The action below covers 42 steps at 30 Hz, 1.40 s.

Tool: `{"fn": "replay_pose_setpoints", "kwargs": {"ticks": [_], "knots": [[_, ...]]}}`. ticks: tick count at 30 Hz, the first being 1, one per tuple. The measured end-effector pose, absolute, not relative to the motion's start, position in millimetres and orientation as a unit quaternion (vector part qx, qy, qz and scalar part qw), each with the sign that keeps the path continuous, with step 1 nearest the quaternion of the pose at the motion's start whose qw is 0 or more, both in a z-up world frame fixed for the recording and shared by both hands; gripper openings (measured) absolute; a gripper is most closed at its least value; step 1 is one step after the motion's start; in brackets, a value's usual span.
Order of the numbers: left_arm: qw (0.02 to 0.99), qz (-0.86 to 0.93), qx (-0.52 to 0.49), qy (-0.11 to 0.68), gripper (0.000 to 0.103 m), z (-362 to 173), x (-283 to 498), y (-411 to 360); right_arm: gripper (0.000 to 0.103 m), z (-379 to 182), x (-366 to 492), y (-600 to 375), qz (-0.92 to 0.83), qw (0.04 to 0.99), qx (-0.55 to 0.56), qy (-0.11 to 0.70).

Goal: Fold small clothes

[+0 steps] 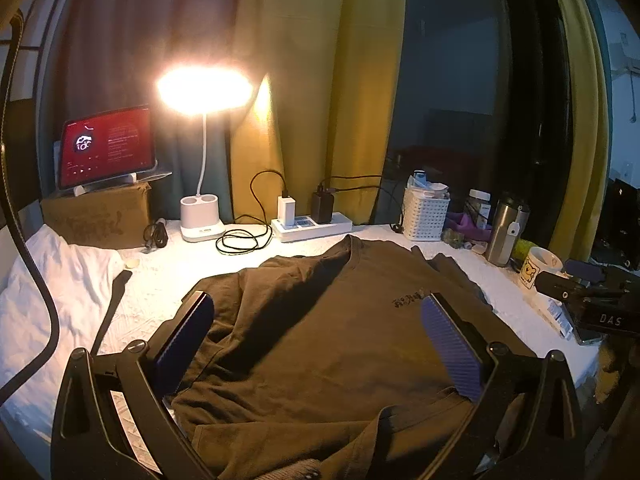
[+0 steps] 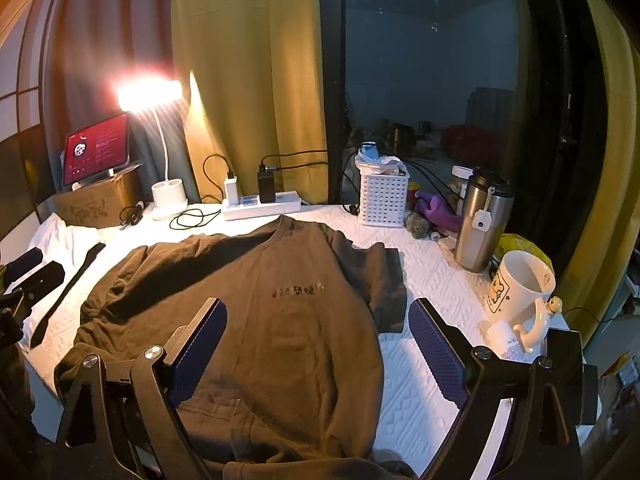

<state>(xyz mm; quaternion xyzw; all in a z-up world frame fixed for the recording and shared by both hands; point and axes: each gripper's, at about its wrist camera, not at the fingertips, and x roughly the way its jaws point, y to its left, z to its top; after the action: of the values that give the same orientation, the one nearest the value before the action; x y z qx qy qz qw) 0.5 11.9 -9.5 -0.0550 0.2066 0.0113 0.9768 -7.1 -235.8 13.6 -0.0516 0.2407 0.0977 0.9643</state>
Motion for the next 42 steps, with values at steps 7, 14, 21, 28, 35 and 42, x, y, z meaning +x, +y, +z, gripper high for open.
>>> {"fn": "replay_pose_setpoints", "kwargs": {"ticks": [7, 14, 21, 28, 35, 42], "knots": [[0.976, 0.008, -0.055, 0.209, 0.102, -6.8, 3.2, 11.8, 0.093, 13.5, -5.9, -233.4, 0.096, 0.964, -0.052, 0.242], [0.976, 0.010, -0.053, 0.209, 0.102, -5.8, 3.5, 10.2, 0.093, 14.0, -5.4, -232.3, 0.097, 0.964, -0.053, 0.242], [0.977, 0.010, -0.053, 0.209, 0.102, -5.5, 3.4, 10.3, 0.093, 14.4, -5.6, -231.3, 0.096, 0.964, -0.054, 0.242], [0.977, 0.011, -0.050, 0.209, 0.102, -6.3, 4.1, 8.0, 0.093, 14.6, -3.8, -231.4, 0.096, 0.964, -0.055, 0.243], [0.977, 0.011, -0.050, 0.209, 0.102, -5.8, 4.7, 8.1, 0.093, 15.0, -3.8, -232.8, 0.096, 0.964, -0.055, 0.243], [0.977, 0.012, -0.050, 0.209, 0.102, -5.7, 4.8, 6.7, 0.093, 15.2, -4.1, -233.3, 0.095, 0.964, -0.055, 0.244]]}}
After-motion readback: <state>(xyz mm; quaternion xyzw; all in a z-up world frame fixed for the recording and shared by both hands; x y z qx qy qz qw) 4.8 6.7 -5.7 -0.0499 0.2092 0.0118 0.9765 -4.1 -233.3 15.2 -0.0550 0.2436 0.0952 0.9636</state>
